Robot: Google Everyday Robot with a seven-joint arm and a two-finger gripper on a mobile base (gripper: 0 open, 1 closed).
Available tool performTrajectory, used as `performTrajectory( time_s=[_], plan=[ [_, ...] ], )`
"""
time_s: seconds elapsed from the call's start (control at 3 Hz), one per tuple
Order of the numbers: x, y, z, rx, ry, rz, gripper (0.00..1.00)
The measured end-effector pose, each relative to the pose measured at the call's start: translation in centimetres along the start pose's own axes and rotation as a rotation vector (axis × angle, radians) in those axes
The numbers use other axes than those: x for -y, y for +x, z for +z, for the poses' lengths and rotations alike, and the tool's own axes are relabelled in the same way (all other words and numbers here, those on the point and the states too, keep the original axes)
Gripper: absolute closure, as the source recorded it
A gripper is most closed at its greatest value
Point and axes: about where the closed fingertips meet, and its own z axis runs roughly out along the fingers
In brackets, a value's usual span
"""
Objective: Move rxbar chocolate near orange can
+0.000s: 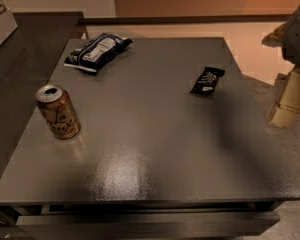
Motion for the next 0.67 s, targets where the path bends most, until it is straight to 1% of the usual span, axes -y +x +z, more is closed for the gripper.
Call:
performTrajectory(
  time_s=[0.33,0.67],
  plan=[
    [0.0,0.0,0.0,0.0,0.0,0.0,0.0],
    [1.8,-0.4,1.1,0.026,0.01,0.023,0.0]
  ],
)
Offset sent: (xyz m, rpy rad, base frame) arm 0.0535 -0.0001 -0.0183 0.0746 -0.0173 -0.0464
